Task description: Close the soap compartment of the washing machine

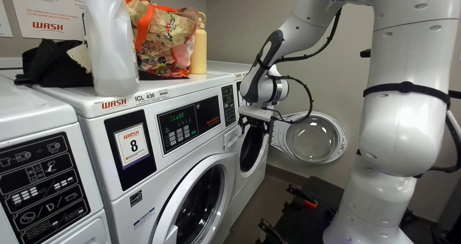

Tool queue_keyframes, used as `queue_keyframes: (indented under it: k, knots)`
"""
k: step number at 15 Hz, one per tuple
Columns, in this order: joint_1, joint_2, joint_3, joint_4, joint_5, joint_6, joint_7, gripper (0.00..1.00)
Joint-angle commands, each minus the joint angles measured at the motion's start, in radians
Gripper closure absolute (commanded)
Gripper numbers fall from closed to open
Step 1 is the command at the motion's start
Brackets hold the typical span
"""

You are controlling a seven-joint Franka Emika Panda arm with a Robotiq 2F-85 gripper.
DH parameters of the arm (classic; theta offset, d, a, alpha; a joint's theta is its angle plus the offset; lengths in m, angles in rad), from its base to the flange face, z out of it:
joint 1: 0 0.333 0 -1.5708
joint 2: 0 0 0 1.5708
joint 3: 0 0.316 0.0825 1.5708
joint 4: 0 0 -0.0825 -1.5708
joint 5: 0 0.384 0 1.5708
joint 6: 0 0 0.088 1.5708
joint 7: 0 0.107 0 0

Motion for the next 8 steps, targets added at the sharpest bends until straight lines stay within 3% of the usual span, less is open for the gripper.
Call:
queue_keyframes:
  k: [1, 4, 8]
  knots:
    - [0.008, -0.216, -0.008, -0.065, -0.231, -0.153, 0.095, 0.0]
    - [-0.042, -0.356, 0.091, -0.052, -0.365, -0.318, 0.116, 0.0]
    - [-0.075, -0.51, 0.223, -0.022, -0.354, -0.519, 0.045, 0.0]
